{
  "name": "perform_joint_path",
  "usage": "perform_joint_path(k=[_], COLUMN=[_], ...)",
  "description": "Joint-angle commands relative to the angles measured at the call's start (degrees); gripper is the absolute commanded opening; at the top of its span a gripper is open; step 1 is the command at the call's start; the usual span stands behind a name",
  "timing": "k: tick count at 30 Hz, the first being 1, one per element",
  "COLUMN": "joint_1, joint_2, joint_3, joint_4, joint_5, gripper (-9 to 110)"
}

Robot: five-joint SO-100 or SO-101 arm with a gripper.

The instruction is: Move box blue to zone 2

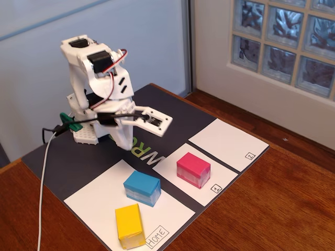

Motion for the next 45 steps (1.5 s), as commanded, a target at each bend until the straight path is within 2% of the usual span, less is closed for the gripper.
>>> perform_joint_path(k=[1,8,11,13,16,22,31,45], joint_1=[0.4,-0.2,-1.2,-1.9,-3.0,-5.8,-6.4,-5.5], joint_2=[-3.6,-12.9,-16.3,-20.6,-24.3,-24.3,-26.2,-27.2], joint_3=[-3.3,-7.7,-11.2,-16.6,-22.2,-22.2,-21.4,-13.1], joint_4=[-4.7,-4.7,-1.9,3.5,9.2,9.2,8.3,-1.5], joint_5=[-3.6,-0.4,4.7,8.4,12.6,16.6,17.4,18.2], gripper=[0,0,9,21,31,41,43,45])
